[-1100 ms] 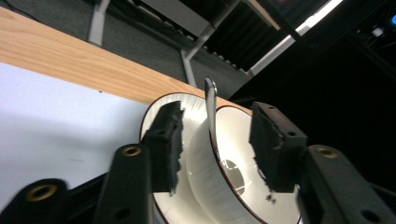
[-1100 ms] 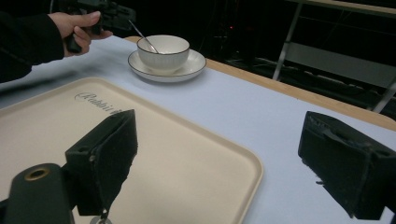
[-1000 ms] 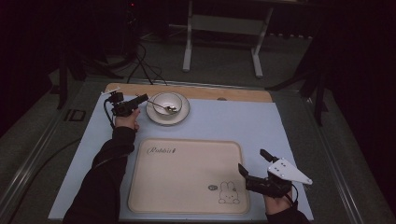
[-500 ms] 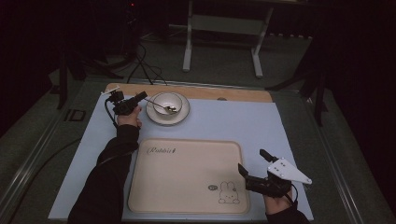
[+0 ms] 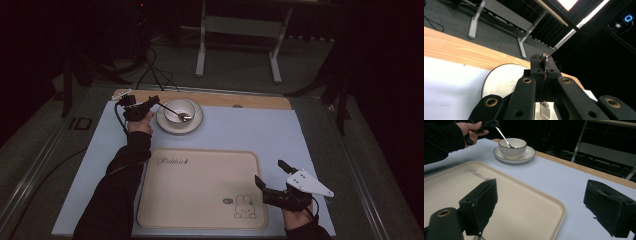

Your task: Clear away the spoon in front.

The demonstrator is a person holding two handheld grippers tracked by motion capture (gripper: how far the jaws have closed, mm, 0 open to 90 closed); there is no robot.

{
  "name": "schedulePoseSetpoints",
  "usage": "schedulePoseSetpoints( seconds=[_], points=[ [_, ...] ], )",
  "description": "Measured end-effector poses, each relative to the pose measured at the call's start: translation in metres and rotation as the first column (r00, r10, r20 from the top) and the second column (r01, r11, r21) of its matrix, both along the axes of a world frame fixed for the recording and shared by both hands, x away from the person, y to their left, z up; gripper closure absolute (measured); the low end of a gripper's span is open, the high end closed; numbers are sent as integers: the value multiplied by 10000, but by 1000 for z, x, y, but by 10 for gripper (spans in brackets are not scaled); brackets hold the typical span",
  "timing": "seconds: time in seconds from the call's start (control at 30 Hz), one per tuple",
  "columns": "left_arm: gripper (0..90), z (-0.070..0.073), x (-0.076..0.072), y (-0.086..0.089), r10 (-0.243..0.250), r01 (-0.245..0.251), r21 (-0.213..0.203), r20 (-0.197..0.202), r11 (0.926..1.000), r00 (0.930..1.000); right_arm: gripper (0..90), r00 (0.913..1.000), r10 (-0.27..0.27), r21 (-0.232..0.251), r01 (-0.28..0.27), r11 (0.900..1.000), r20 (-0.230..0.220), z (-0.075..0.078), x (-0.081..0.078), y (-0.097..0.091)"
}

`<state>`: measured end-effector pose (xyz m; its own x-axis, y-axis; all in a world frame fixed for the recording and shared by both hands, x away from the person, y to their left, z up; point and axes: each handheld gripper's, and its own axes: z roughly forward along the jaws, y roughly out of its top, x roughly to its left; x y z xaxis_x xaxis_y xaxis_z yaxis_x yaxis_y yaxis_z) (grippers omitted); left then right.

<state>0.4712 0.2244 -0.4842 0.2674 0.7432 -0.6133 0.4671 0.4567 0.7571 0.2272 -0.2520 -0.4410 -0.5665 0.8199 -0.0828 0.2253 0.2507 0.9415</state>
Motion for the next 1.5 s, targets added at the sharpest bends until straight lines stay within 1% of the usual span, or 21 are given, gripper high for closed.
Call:
schedulePoseSetpoints(
  seconds=[0.1,0.3,0.37,0.6,0.7,0.73,0.83,0.87,0.93,1.0,1.03,1.07,1.1,1.17,1.23,1.27,1.33,1.37,1.4,1.43,1.5],
  points=[
    [894,4,0,-1,-70,70,44,46,10000,10000,118,10000,-1,6,1,10000,6,0,0,0],
    [895,20,-5,2,-166,157,312,282,9994,9995,118,10000,-23,47,23,10000,37,0,0,-1],
    [895,26,-8,5,-234,223,311,353,9993,9991,118,10000,-27,62,27,10000,39,0,0,-1],
    [895,51,-17,10,-519,458,856,702,9953,9962,118,10000,-67,51,67,10000,52,1,0,-1],
    [896,57,-20,11,-621,551,903,761,9944,9952,118,10000,-78,52,78,10000,59,1,0,-1],
    [896,64,-23,13,-787,706,1004,795,9924,9937,118,10000,-75,59,74,10000,59,1,0,-1],
    [896,76,-30,14,-1038,920,1274,898,9876,9905,118,10000,-48,63,48,10000,66,1,0,0],
    [896,76,-30,14,-1038,920,1274,898,9876,9905,118,10000,-48,63,48,10000,66,1,0,0],
    [895,85,-35,16,-1202,1057,1416,982,9843,9879,118,10000,-44,59,43,10000,68,1,0,0],
    [896,91,-38,17,-1325,1158,1567,1009,9808,9860,118,10000,-41,75,41,10000,66,1,0,0],
    [896,91,-38,17,-1325,1158,1567,1009,9808,9860,118,10000,-41,75,41,10000,66,1,0,0],
    [895,96,-40,19,-1547,1376,1588,1010,9777,9828,118,10000,-34,114,34,9999,60,1,0,-1],
    [896,96,-40,19,-1547,1376,1588,1010,9777,9828,118,10000,-22,165,21,9999,53,1,0,-1],
    [895,100,-43,20,-1700,1508,1690,1051,9740,9798,118,10000,-10,191,9,9998,55,1,0,-1],
    [895,106,-46,22,-2053,1825,1776,1195,9670,9714,118,10000,-20,214,19,9998,64,1,-1,-2],
    [895,106,-46,22,-2053,1825,1776,1195,9670,9714,118,10000,-36,227,34,9997,75,1,-1,-2],
    [895,111,-49,25,-2419,2190,1779,1190,9594,9630,118,9999,-64,214,62,9998,86,1,-1,-2],
    [895,111,-49,25,-2419,2190,1779,1190,9594,9630,118,9999,-64,214,62,9998,86,1,-1,-2],
    [895,113,-50,26,-2527,2283,1836,1224,9561,9598,118,9999,-73,205,70,9998,113,1,-2,-2],
    [895,117,-53,27,-2717,2464,1903,1201,9503,9549,118,9999,-79,180,76,9998,126,1,-1,-2],
    [895,117,-53,27,-2717,2464,1903,1201,9503,9549,118,9999,-78,161,76,9998,120,1,-1,-2]
  ],
)
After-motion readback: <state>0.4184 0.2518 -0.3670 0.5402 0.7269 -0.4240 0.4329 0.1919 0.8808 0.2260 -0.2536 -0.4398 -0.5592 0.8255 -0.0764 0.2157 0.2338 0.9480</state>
